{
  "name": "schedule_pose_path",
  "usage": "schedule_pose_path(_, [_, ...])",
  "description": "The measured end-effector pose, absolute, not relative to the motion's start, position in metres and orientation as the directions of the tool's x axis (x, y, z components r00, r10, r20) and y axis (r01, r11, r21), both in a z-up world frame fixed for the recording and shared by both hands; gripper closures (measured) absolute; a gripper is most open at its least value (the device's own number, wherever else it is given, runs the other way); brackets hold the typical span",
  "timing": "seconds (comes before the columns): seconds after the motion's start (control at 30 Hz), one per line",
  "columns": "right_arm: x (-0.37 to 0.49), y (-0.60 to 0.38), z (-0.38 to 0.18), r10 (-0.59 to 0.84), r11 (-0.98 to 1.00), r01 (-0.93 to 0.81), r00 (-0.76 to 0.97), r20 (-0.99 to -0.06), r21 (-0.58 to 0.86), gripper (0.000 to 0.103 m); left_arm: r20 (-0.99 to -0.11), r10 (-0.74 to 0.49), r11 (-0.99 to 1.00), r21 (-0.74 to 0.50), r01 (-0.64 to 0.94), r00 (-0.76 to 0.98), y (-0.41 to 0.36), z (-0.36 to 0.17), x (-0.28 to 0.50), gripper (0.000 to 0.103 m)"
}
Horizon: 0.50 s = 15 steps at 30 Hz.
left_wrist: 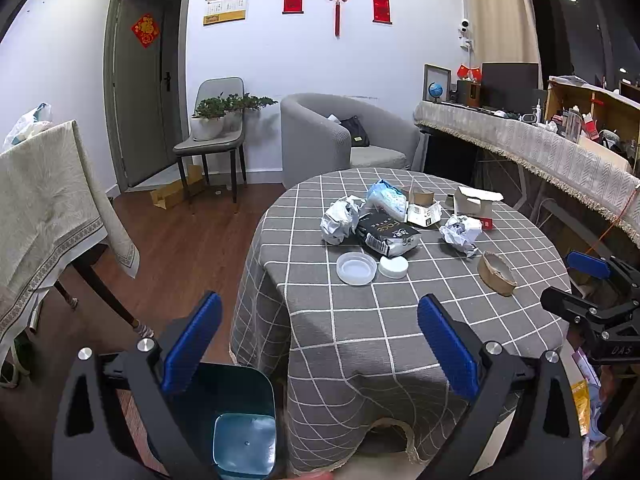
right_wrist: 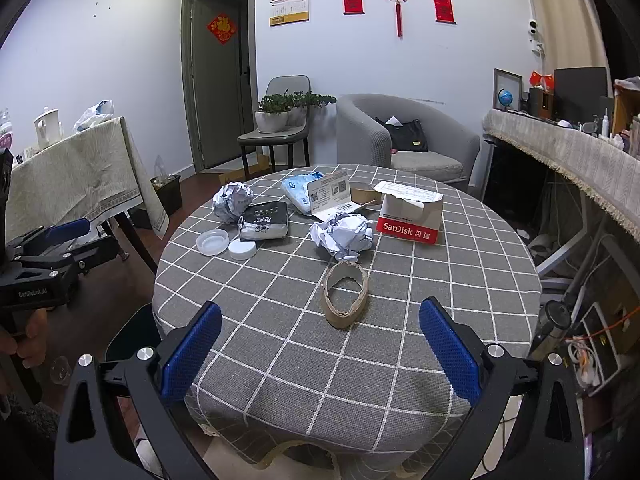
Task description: Collect trash
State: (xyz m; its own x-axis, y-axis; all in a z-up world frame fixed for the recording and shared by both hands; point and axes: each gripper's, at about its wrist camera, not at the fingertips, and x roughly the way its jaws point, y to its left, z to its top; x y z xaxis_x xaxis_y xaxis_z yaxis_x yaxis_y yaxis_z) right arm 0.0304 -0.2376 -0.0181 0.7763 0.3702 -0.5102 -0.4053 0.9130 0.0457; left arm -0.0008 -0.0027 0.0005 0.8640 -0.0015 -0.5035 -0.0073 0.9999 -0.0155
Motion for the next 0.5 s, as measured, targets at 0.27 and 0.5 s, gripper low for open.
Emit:
schedule_pose_path(0.27, [0.0308,-0.2379,-0.0181,0.372,0.912,-0.406,0.775,-0.511,0.048,0.003,-0.507,-0.004,1.0,-0.018,-0.006,0.862,-0.0032,0.0018,-0.0015,0.003])
schedule_pose_path(0.5, [0.0308,-0.2376,-0.0181,0.376,0.912,-0.407,0.775,-0.508,0.053,0.003,-0.507,-0.005,1.0,-0.02,-0.006,0.862,-0.0032,0.0018,-0.0018,0.003])
